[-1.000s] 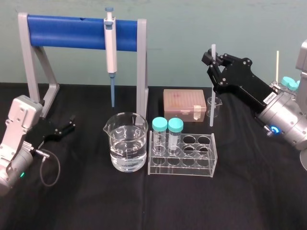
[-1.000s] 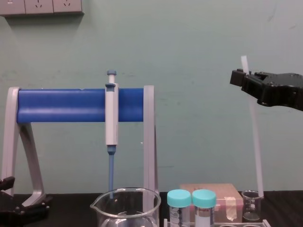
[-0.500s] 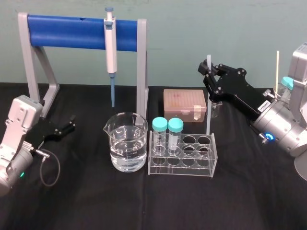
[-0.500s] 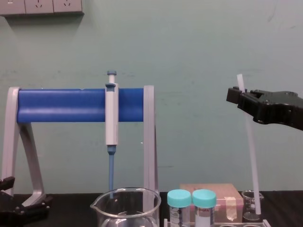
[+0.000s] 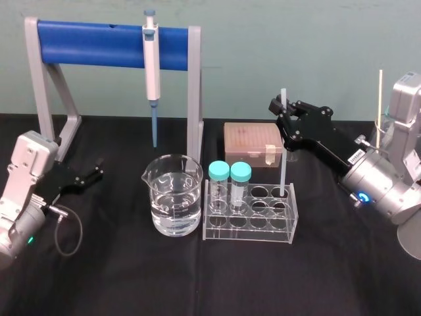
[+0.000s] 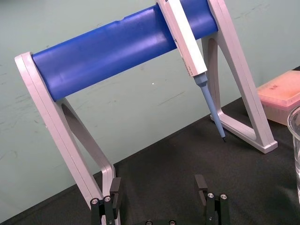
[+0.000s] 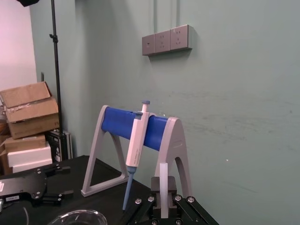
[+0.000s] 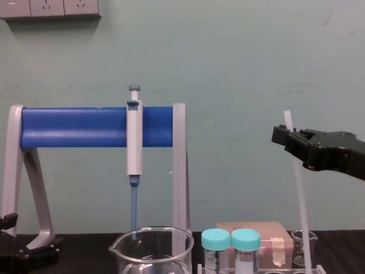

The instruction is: Pick up the stirring rod with one hand, then place it down.

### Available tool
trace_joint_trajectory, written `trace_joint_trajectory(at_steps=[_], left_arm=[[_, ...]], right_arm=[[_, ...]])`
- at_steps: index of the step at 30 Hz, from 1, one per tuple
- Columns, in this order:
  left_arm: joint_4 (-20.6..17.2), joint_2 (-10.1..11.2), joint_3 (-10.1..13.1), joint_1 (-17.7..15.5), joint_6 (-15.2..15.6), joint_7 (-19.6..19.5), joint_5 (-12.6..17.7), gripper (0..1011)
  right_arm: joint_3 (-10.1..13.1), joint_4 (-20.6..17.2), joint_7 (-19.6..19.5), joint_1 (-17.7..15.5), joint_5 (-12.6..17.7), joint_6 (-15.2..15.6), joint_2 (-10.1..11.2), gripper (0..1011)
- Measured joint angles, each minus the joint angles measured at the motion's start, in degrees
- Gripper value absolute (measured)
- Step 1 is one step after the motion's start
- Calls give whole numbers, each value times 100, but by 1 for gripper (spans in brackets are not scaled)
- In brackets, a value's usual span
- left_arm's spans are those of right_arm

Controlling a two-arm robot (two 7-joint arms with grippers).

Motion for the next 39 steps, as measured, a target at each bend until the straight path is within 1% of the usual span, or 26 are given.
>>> trace_joint_trajectory(at_steps=[3,10,20,33,39], left_arm=[[0,0,0,0,0,0,0,1000],[0,0,0,0,0,0,0,1000],[0,0,0,0,0,0,0,1000],[0,0,0,0,0,0,0,1000],[0,0,0,0,0,0,0,1000]], right_arm=[[-2,99,12,8,-12,-99,-36,80],[24,384,117,39,-36,-447,-178,80],[50,668,276,81,4,-735,-318,79],[16,908,285,116,-190,-789,-376,80],[11,976,278,115,-219,-771,-403,79]])
